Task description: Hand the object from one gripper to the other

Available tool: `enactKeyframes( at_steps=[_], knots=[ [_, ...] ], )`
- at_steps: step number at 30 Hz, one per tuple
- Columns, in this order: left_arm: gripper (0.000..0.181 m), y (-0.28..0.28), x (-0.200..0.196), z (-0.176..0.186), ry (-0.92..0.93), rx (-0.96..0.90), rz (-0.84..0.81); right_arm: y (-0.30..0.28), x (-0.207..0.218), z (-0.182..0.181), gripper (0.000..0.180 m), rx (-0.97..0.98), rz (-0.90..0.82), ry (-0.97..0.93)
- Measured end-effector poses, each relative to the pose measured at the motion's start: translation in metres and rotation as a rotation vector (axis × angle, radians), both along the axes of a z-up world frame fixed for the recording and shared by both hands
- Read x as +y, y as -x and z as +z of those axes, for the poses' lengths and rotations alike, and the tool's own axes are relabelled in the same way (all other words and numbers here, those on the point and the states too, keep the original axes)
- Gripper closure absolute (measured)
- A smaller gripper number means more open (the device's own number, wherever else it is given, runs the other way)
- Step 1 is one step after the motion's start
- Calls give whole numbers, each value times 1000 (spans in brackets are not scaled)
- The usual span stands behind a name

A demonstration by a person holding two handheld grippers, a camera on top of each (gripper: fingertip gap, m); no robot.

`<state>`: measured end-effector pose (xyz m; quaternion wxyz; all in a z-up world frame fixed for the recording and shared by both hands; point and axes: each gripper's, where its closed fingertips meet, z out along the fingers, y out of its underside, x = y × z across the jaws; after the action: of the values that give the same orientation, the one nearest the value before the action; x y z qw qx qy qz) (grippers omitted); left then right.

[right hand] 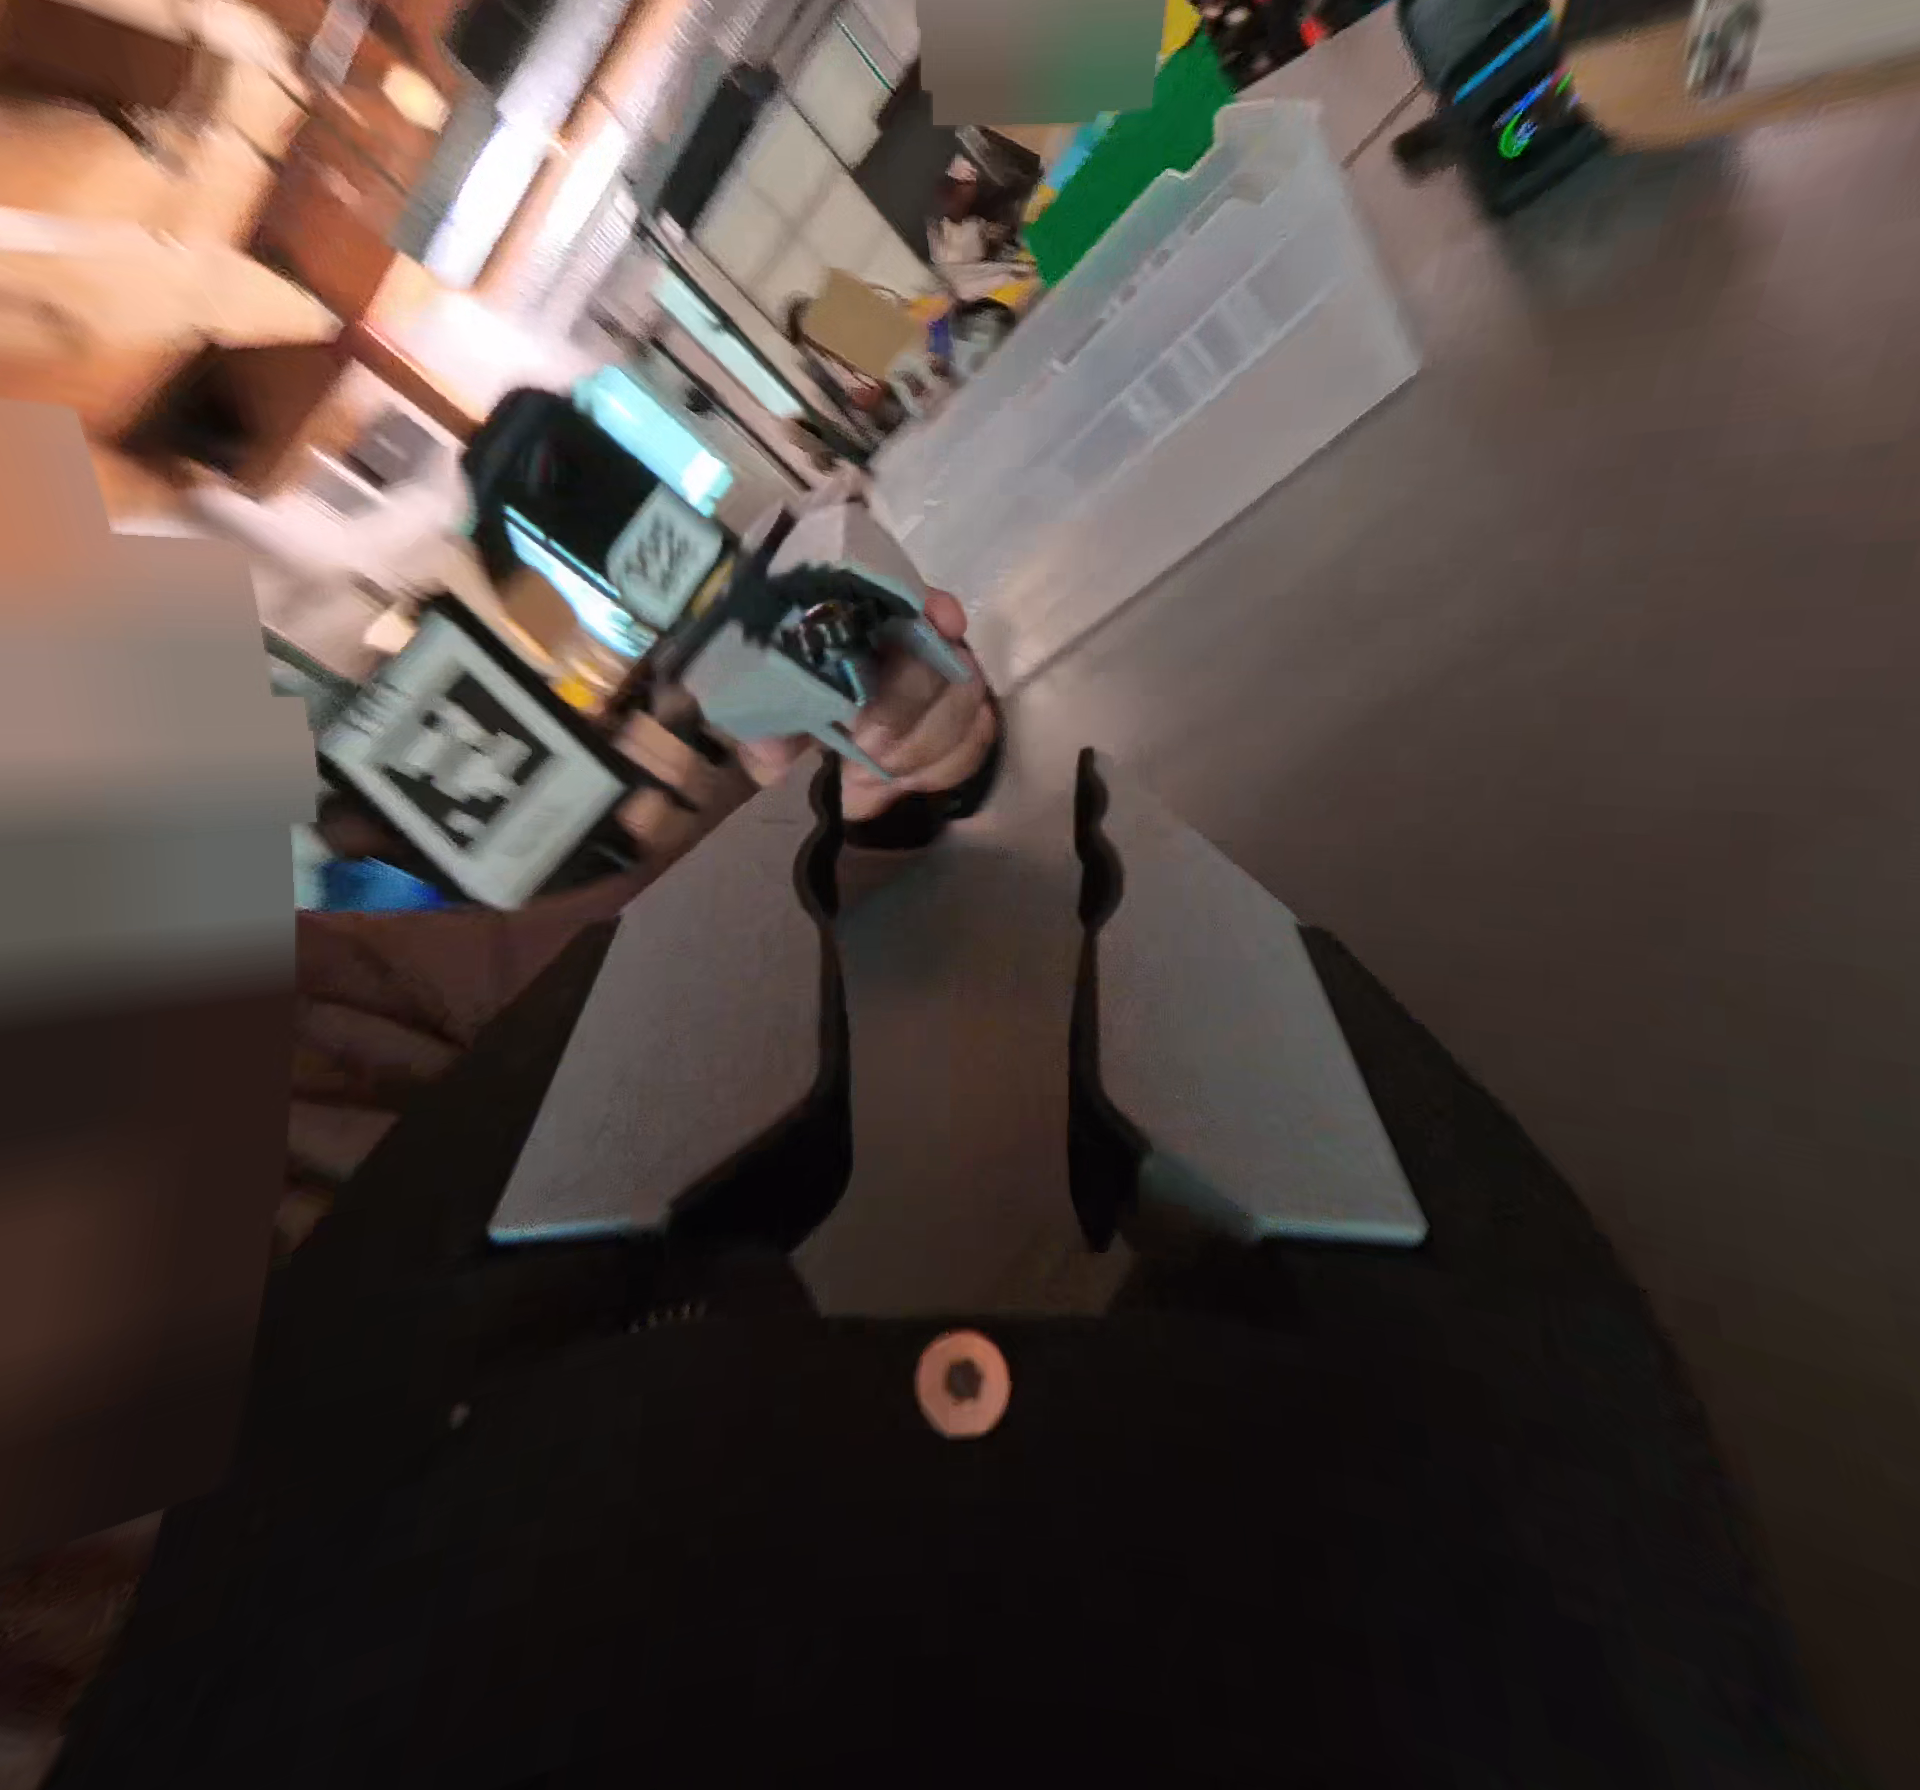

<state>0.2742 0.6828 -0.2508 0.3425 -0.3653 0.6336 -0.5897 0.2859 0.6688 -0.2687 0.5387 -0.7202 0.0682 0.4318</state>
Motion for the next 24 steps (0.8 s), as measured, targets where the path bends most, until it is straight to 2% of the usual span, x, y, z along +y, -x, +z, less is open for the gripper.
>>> enactKeyframes(
  at_steps=[1, 3, 5, 10, 12, 14, 17, 19, 24],
  knots=[
    [164, 2, -1, -2, 154, 83, -73, 2, -1, 0, 135, -113, -5, -10],
    [164, 4, -1, -4, 415, 210, -195, 8, -1, -1, 123, -319, -15, -23],
    [163, 3, 2, -8, 555, 283, -239, 20, 1, 0, 117, -507, -15, -59],
    [163, 11, -18, -15, 656, 404, -368, 25, 10, -15, 116, -1042, -119, -86],
    [164, 12, -26, -19, 658, 430, -390, 35, 10, -16, 126, -1163, -111, -129],
    [163, 11, -30, -27, 606, 448, -376, 44, 9, -15, 142, -1201, -92, -165],
    [163, 11, -30, -33, 567, 458, -362, 46, 7, -12, 145, -1192, -83, -181],
    [163, 11, -31, -33, 556, 456, -365, 42, 6, -10, 159, -1179, -97, -177],
    [164, 10, -29, -35, 566, 464, -358, 40, 8, -14, 159, -1122, -84, -149]
  ],
)
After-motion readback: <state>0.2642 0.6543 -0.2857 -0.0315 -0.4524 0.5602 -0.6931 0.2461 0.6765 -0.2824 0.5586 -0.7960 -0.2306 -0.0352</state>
